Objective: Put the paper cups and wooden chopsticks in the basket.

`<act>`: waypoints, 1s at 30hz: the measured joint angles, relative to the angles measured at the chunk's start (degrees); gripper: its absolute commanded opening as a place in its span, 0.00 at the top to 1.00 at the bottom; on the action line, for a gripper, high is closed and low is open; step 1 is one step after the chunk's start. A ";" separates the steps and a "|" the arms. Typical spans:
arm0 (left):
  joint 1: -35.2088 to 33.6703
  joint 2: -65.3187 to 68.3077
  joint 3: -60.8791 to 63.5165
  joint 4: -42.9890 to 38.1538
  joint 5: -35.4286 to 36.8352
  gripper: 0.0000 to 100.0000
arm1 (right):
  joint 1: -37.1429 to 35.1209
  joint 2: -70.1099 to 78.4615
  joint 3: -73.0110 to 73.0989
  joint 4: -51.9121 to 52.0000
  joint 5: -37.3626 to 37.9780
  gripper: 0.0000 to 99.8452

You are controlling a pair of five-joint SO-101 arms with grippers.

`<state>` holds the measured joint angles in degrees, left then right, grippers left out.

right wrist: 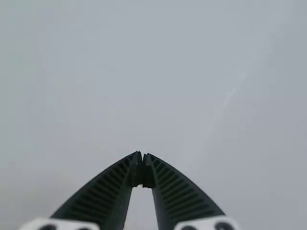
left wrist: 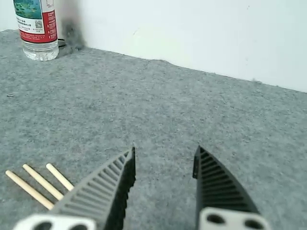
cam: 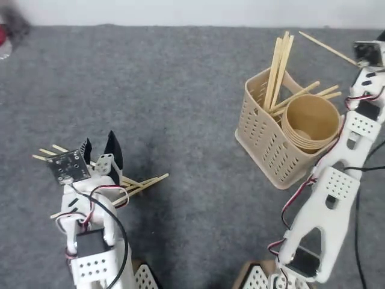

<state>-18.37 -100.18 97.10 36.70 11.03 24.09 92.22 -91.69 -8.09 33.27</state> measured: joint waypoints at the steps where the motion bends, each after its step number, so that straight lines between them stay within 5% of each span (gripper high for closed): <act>1: 0.00 0.00 0.00 0.00 0.00 0.81 | 0.26 0.00 -0.35 0.79 -2.46 0.99; 9: 0.00 0.00 0.00 0.00 0.00 0.81 | 4.04 -1.32 -3.87 9.05 -10.29 0.99; 17: 0.00 0.00 0.00 0.00 0.00 0.81 | 8.44 -12.13 -3.43 33.23 -21.27 0.99; 30: 0.00 0.00 0.00 0.70 0.00 0.81 | 8.79 -41.49 -3.43 64.44 -23.12 0.99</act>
<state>-18.37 -100.18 97.10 37.41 11.03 32.88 50.73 -95.12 56.35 10.15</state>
